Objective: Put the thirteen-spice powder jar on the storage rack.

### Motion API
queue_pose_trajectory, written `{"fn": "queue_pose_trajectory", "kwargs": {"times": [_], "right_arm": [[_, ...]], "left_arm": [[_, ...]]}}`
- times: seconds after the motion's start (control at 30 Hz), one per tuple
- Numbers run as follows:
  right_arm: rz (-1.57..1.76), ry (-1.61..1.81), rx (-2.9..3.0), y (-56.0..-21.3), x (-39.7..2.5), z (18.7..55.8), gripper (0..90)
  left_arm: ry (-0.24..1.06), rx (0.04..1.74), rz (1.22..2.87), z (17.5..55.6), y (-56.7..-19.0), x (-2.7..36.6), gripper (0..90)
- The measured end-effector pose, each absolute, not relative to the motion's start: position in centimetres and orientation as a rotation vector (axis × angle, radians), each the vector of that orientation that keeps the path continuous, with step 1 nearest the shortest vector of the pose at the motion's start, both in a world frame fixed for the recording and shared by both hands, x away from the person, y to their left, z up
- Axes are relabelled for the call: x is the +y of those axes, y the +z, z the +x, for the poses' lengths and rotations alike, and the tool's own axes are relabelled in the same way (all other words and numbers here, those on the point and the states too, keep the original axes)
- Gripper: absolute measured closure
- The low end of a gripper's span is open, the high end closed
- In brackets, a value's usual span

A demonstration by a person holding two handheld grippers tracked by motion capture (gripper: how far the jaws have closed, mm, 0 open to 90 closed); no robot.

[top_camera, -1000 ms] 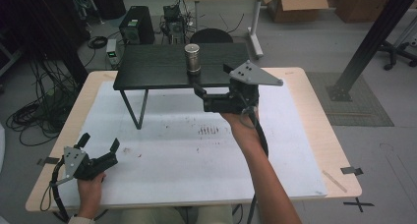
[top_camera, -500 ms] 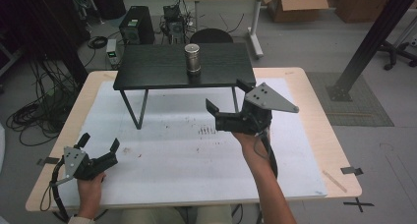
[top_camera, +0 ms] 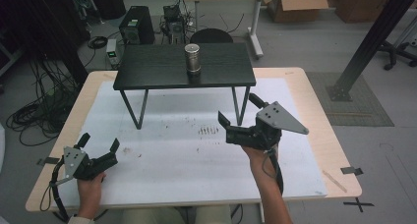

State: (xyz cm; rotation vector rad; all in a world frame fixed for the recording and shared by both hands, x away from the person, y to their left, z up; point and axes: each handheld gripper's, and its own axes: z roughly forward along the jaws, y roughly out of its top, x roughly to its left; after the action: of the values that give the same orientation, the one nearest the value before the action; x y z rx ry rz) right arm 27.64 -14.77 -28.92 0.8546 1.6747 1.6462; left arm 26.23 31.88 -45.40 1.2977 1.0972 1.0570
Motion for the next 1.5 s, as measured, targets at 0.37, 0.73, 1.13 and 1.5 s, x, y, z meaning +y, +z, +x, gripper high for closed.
{"fn": "queue_pose_trajectory", "kwargs": {"times": [0.37,0.73,1.13,1.5], "right_arm": [[0.925,1.625,1.613,-32.4,-16.3,27.2,1.5],[0.949,1.609,1.557,-34.6,-17.5,26.5,1.6],[0.975,1.551,1.539,-37.2,-18.4,26.3,1.6],[1.007,1.502,1.521,-39.6,-18.8,26.2,1.5]], "left_arm": [[1.056,1.096,1.298,26.2,-45.4,31.9,0.6],[1.057,1.095,1.300,26.2,-45.4,31.9,0.6],[1.057,1.096,1.302,26.3,-45.4,31.9,0.7],[1.055,1.092,1.301,26.2,-45.4,31.9,0.7]]}}
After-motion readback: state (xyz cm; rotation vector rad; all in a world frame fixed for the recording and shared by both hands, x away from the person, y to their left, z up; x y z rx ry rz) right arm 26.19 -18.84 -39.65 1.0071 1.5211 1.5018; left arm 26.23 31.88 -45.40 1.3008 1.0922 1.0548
